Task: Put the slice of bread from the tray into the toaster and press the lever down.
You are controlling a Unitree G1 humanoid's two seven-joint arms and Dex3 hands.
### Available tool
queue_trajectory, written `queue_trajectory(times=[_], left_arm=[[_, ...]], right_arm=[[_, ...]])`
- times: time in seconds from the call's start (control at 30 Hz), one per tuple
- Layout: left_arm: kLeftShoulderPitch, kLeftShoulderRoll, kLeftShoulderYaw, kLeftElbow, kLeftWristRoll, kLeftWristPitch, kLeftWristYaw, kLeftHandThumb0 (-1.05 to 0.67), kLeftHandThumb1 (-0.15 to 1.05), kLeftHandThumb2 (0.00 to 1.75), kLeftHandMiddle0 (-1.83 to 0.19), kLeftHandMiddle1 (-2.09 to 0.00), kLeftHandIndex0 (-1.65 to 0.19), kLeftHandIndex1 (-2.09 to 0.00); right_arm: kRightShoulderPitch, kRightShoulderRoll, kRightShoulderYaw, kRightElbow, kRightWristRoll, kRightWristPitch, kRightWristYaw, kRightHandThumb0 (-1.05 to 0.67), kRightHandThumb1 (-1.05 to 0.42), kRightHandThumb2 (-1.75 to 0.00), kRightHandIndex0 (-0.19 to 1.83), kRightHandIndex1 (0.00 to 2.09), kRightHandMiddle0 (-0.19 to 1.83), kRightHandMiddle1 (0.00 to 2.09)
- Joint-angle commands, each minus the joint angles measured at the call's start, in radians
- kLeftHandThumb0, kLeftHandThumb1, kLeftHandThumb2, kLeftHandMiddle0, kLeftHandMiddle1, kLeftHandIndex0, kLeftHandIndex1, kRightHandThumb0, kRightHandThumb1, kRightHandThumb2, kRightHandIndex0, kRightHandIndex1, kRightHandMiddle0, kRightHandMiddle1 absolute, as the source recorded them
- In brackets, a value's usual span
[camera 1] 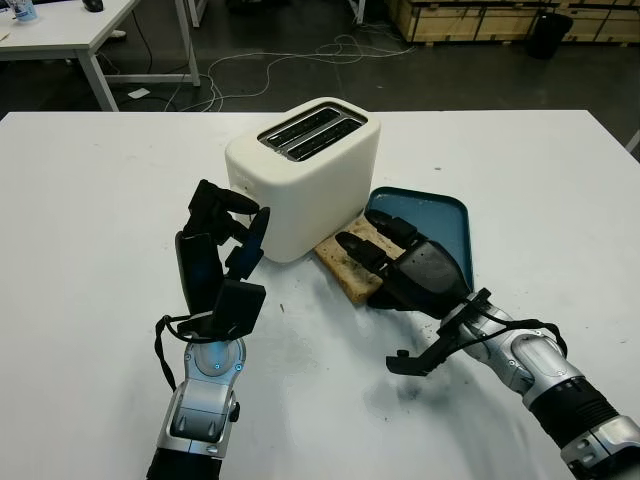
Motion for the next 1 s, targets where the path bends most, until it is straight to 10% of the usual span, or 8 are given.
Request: queue_trajectory(times=[0.0,0.07,0.13,0.2,0.33,0.97], left_arm=[[-0.008,-0.042,0.0,-0.011,0.002,-0.002,0.005,-0.45,0.92,0.28,-0.78,-1.75,-0.46,-1.75],[-0.008,-0.042,0.001,-0.011,-0.001,-0.004,0.004,-0.45,0.92,0.28,-0.78,-1.75,-0.46,-1.75],[-0.007,-0.041,0.001,-0.012,0.001,-0.002,0.004,-0.46,0.92,0.27,-0.77,-1.75,-0.46,-1.75],[-0.006,-0.04,0.001,-0.013,0.001,-0.005,0.002,-0.46,0.92,0.28,-0.77,-1.75,-0.46,-1.75],[-0.007,-0.037,0.001,-0.01,0.004,-0.012,0.004,-0.45,0.92,0.27,-0.77,-1.75,-0.45,-1.75],[-0.008,-0.04,-0.004,-0.009,0.009,-0.011,0.011,-0.44,0.92,0.26,-0.77,-1.75,-0.46,-1.75]], right_arm=[[-0.007,-0.001,-0.012,-0.031,0.028,0.012,0.015,-0.52,-0.92,-0.07,0.43,0.17,0.45,0.13],[0.002,-0.004,-0.019,-0.043,0.038,0.011,0.012,-0.49,-0.92,-0.09,0.65,0.47,0.68,0.21],[0.012,-0.011,-0.017,-0.066,0.006,0.038,0.003,-0.48,-0.92,-0.12,0.77,1.43,0.98,0.31],[0.023,-0.013,-0.014,-0.087,-0.026,0.068,-0.014,-0.51,-0.92,-0.28,0.9,1.68,0.83,1.12],[0.044,-0.006,-0.027,-0.102,-0.013,0.063,-0.093,-0.49,-0.92,-0.51,0.93,1.74,0.62,1.71],[-0.001,-0.019,-0.072,-0.022,0.053,-0.09,-0.387,-0.41,-0.92,-0.43,0.87,1.75,0.58,1.75]])
